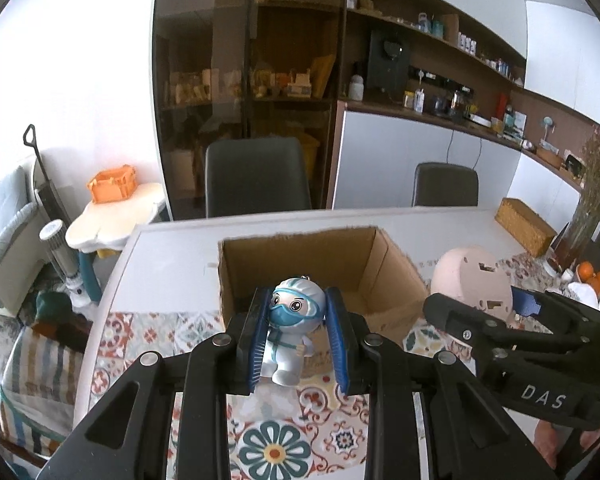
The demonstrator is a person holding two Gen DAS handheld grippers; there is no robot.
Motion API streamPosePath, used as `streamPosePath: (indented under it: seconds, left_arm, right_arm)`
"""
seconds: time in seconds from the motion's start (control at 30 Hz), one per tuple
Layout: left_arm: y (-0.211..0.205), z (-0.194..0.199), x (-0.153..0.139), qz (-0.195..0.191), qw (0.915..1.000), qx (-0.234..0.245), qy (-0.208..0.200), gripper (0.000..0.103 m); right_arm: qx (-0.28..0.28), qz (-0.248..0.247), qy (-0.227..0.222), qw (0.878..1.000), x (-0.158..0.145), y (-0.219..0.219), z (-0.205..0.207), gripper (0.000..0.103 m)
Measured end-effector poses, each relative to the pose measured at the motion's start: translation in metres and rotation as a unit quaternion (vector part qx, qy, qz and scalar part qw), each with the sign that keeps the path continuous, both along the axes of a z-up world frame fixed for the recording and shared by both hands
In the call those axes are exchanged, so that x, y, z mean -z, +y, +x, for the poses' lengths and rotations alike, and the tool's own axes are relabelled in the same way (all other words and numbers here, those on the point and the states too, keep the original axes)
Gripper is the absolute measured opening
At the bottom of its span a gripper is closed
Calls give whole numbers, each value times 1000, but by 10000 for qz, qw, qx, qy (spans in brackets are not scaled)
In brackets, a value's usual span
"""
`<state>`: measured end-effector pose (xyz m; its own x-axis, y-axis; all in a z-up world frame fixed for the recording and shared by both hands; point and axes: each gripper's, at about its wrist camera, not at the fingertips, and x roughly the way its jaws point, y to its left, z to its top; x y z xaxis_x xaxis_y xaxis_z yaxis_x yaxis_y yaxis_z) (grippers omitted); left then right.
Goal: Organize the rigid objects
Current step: 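Carry the figurine and pink device over the box with both grippers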
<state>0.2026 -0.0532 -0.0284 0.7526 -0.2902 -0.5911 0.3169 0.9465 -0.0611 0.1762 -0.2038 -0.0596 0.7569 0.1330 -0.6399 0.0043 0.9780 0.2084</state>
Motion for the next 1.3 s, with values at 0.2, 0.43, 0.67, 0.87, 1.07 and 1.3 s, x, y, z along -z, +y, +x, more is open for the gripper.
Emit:
streamPosePath:
  seconds: [0.2,0.43,0.67,0.87,1.07,1.3]
  left_arm:
    - [-2,18,-19,19,9998,2,-216,28]
    - [-7,40,-26,101,9998,-12,-147,28]
    - [-11,66,-20,199,9997,-81,74,28]
    - [-15,90,-6,362,9988,-116,311,28]
    - [-18,114,15,433,9962,-133,743,28]
    - [-24,138,49,664,9872,-181,1436,28]
  right_arm:
    - [-30,-14,-145,9999,-16,0,13,74]
    - [-109,-157,-233,9995,-31,1,36,74]
    - [-159,-236,-48,9996,-29,-1,69,74]
    - [-214,-326,146,9991,-21,0,97,74]
    - [-304,-284,559,9976,-2,0,124,74]
    - [-398,-189,1223,9915,28,-7,156,74]
